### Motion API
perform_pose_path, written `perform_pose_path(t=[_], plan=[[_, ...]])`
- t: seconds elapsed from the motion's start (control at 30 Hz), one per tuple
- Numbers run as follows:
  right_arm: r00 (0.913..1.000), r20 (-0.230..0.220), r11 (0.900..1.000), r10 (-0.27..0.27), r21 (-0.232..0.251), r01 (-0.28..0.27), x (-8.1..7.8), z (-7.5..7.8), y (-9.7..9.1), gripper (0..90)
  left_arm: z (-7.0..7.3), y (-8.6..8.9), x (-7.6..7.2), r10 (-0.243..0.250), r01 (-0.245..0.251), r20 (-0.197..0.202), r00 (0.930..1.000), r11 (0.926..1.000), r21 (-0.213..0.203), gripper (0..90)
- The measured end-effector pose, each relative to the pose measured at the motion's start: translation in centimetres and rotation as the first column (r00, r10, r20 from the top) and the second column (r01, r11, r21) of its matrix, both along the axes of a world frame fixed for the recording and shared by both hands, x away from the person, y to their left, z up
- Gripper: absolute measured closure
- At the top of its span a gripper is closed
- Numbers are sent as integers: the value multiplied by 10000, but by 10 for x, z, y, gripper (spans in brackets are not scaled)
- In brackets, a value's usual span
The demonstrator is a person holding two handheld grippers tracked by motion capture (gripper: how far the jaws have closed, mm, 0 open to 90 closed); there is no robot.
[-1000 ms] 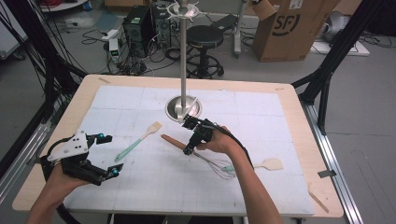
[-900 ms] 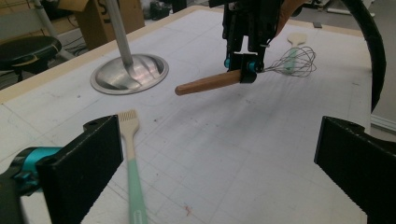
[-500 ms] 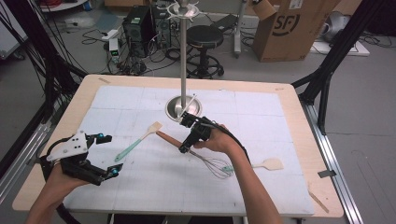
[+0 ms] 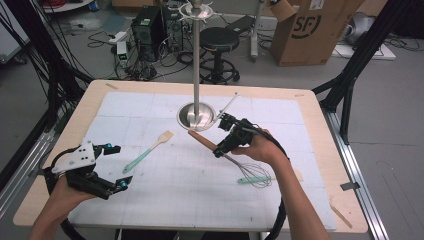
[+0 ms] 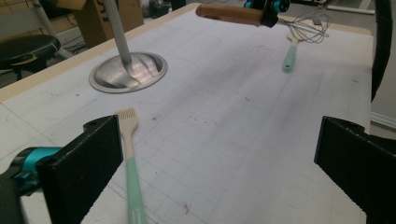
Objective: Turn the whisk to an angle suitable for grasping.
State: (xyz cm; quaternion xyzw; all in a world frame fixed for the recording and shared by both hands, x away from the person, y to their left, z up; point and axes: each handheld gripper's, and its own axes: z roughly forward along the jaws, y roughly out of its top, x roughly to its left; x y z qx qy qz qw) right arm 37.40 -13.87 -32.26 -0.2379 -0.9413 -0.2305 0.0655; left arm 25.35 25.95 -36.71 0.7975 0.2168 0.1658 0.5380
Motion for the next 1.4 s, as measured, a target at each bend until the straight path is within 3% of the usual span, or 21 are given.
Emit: perform_pose_path(t=[0.07, 0.1, 0.17, 0.27, 0.4, 0.57, 0.6, 0.93, 1.4], plan=[[9999, 84, 10000, -91, -36, 91, -1, 0, -4, 689, -1, -1, 0, -20, 20, -20, 10000, 10000, 18, 17], [9996, 223, 9998, -152, -134, 155, -4, 2, -16, 689, -3, -2, 1, -16, 16, -79, 10000, 10000, 17, 17], [9994, 291, 9997, -183, -158, 187, -5, 2, -19, 689, -3, -2, 1, -1, 1, -115, 9999, 10000, 34, 17], [9976, 661, 9997, -201, -119, 209, -10, 4, -40, 689, -4, -1, 2, 3, -1, -116, 9999, 9999, 111, 16], [9969, 773, 9997, -152, -167, 166, -13, 5, -52, 690, -4, -1, 1, 25, -24, -102, 9999, 9999, 106, 17], [9943, 1066, 9985, 43, -552, 16, -18, 3, -68, 689, -5, -2, 2, 15, -13, -130, 9999, 9999, 170, 16], [9931, 1167, 9966, 149, -826, -53, -21, 0, -72, 689, -6, -3, 2, 32, -30, -149, 9999, 9998, 178, 17], [9904, 1309, 9846, 448, -1737, -216, -30, -25, -77, 689, -7, -4, 2, 18, -15, -187, 9998, 9999, 165, 16], [9897, 1196, 9727, 784, -2265, -496, -30, -54, -68, 687, -6, -3, 2, 34, -31, -173, 9998, 9999, 169, 17]])
